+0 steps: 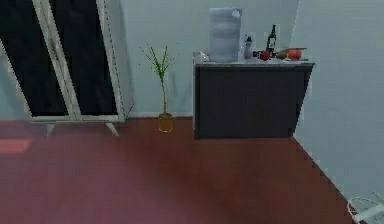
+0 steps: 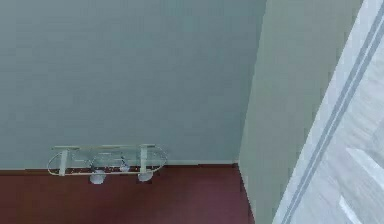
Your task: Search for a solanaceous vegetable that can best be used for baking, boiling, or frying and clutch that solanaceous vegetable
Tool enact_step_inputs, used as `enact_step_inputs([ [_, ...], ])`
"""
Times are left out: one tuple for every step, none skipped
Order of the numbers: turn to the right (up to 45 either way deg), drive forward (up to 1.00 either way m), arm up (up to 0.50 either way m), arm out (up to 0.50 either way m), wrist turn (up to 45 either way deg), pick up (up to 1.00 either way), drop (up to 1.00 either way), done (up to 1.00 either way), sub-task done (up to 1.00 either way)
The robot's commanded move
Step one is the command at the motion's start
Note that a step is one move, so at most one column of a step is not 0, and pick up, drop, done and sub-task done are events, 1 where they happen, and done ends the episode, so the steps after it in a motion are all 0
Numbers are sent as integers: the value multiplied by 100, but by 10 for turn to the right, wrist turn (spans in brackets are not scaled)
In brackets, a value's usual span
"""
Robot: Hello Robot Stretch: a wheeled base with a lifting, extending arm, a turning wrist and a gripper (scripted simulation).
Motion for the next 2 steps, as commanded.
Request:
enact_step_inputs([
  [180, 0, 0, 0, 0, 0, 0, 0, 0],
  [0, 100, 0, 0, 0, 0, 0, 0, 0],
])
